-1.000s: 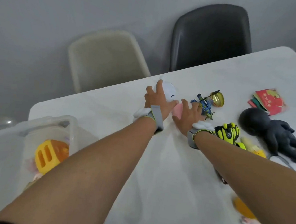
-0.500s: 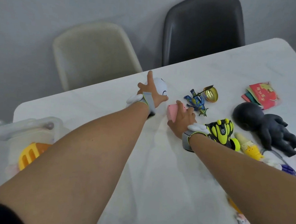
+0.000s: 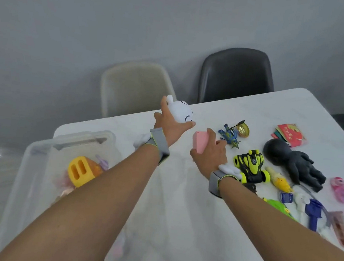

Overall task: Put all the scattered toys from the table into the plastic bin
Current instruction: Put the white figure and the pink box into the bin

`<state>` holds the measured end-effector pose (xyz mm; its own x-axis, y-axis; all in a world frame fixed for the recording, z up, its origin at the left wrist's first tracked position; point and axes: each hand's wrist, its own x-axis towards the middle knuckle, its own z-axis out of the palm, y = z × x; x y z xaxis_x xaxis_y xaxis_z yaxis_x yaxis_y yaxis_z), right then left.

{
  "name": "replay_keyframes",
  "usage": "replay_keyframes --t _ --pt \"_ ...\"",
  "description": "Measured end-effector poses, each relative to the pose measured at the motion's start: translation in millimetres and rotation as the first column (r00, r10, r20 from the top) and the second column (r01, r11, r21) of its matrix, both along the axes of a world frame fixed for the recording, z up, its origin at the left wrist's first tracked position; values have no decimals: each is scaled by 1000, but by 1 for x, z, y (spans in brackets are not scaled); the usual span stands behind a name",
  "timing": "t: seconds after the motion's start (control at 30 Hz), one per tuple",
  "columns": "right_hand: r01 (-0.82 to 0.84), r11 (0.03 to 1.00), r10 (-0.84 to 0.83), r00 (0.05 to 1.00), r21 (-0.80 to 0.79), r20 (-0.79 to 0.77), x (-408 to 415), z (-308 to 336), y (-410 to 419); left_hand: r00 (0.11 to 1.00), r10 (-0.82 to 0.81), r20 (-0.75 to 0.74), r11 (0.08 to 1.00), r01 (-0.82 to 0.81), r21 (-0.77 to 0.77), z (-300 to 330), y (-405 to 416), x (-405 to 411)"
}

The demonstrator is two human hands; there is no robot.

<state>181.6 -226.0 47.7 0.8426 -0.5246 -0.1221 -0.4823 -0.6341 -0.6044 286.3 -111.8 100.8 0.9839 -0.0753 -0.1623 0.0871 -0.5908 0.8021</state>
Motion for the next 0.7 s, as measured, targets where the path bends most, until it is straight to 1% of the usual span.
replay_keyframes --t 0.17,0.3,0.37,0.5,0.6,0.7 --pt "-11 999 15 996 -46 92 -10 44 44 997 16 82 999 -12 -43 47 54 -28" --pt "-78 996 83 983 -39 161 -18 73 90 983 116 141 991 -105 -88 78 113 -49" --pt "-97 995 100 978 -21 181 -18 79 105 974 154 165 985 -138 -102 86 131 -53" --pt "-180 983 183 958 -37 219 -23 93 161 950 241 198 968 -221 -118 101 199 -66" --pt "-251 965 261 939 -69 223 -26 94 203 932 302 201 953 -289 -92 100 245 -78" --pt "-309 943 330 919 -127 213 -31 92 243 915 362 180 932 -349 -100 92 284 -94"
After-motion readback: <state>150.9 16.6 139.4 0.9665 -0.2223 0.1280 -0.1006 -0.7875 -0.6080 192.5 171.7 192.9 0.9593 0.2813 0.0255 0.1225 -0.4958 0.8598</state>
